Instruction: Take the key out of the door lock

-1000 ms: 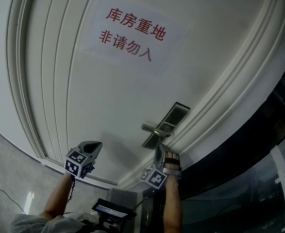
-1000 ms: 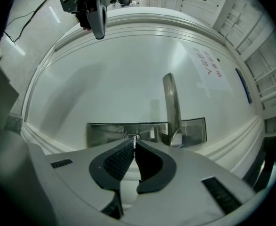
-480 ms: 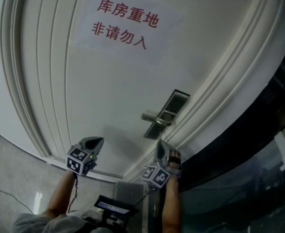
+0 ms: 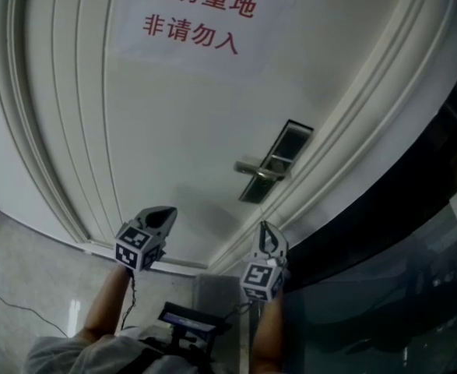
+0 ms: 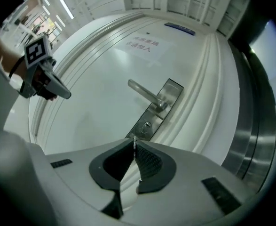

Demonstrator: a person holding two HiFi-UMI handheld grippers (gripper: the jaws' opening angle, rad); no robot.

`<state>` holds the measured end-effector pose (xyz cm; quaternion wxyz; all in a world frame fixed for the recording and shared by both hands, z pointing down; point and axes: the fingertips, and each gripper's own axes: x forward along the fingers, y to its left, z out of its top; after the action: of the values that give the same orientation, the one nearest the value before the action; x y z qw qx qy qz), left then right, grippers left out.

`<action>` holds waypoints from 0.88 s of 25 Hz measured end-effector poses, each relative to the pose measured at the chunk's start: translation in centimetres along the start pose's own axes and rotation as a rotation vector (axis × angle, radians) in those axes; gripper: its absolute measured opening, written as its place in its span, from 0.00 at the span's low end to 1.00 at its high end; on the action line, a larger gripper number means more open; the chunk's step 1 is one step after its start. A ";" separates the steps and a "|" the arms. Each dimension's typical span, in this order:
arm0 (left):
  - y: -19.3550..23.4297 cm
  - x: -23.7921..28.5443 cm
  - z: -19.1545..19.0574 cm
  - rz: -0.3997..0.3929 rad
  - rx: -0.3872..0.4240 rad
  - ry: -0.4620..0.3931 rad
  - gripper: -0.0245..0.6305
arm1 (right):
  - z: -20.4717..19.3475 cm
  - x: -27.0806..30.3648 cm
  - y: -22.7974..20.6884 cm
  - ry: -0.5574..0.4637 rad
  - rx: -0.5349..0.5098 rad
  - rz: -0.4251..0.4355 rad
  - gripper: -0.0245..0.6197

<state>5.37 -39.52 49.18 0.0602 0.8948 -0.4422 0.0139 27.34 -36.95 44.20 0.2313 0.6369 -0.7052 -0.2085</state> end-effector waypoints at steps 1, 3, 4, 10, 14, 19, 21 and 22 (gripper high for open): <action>0.0 -0.1 0.1 -0.003 0.000 -0.002 0.05 | 0.2 -0.3 0.2 -0.006 0.047 0.007 0.07; -0.1 -0.4 0.3 -0.006 0.002 -0.008 0.05 | 0.4 -0.9 0.6 -0.025 0.138 0.020 0.07; -0.1 -0.6 0.4 -0.007 0.002 -0.011 0.05 | 0.5 -1.2 0.8 -0.029 0.181 0.025 0.07; -0.4 -1.8 0.4 -0.019 0.012 -0.018 0.05 | 0.2 -2.9 2.8 -0.030 0.390 0.074 0.07; -0.9 -2.4 0.2 -0.033 0.037 -0.012 0.05 | 0.0 -4.0 3.5 -0.041 0.443 0.053 0.07; -1.1 -3.0 -0.1 -0.042 0.035 -0.019 0.05 | -0.5 -5.2 4.8 -0.041 0.538 0.054 0.07; -1.3 -3.3 -0.2 -0.043 0.035 -0.024 0.05 | -0.5 -5.8 5.2 -0.042 0.559 0.047 0.07; -1.4 -3.5 -0.3 -0.043 0.038 -0.024 0.05 | -0.5 -6.1 5.4 -0.041 0.568 0.044 0.07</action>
<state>4.32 -35.85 49.08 0.0379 0.9052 -0.4232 0.0102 23.80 -30.29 47.41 0.0340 0.6566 -0.7534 -0.0103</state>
